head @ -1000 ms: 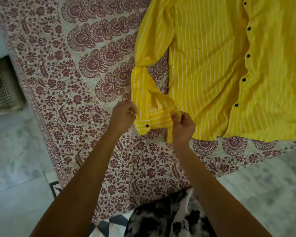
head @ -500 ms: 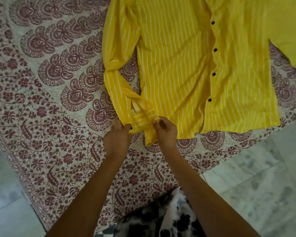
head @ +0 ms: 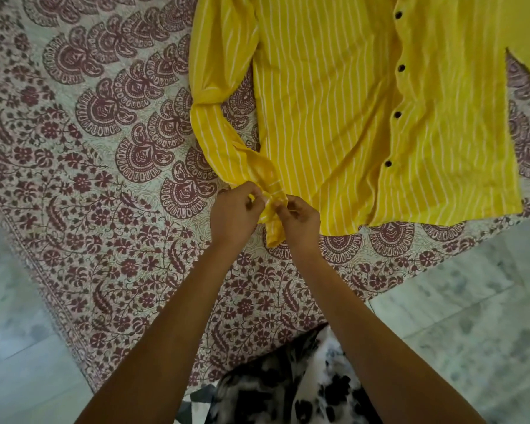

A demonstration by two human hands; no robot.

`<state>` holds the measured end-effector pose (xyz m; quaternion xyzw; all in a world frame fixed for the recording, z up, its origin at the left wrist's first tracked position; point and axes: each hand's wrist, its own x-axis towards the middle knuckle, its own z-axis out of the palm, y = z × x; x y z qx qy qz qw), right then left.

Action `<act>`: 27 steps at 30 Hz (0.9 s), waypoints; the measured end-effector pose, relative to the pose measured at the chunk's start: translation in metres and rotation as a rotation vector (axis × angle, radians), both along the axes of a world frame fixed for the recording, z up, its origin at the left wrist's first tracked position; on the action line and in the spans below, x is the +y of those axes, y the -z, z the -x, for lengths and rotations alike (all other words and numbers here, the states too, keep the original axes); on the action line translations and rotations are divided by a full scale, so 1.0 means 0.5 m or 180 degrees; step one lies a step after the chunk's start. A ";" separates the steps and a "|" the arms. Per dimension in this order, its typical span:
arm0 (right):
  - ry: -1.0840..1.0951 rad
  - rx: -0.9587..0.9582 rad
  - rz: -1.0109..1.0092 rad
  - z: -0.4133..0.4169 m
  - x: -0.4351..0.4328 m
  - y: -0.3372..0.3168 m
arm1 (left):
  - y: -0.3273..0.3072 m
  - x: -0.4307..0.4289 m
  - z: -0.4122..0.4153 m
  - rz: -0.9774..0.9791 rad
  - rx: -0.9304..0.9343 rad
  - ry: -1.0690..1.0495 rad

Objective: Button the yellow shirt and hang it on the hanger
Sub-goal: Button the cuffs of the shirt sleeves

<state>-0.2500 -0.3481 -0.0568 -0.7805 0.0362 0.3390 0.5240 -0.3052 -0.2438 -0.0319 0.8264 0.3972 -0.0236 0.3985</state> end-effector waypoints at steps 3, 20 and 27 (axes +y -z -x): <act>0.0171 0.0299 -0.0237 -0.005 0.005 -0.013 | 0.000 -0.004 -0.005 -0.0456 0.0159 0.0140; -0.0055 -0.0418 0.0175 0.004 0.028 -0.016 | 0.000 0.002 0.000 -0.0714 -0.0097 0.0555; -0.0301 -0.0278 -0.0087 -0.006 0.031 -0.021 | 0.005 0.011 0.006 -0.0623 -0.0298 0.0488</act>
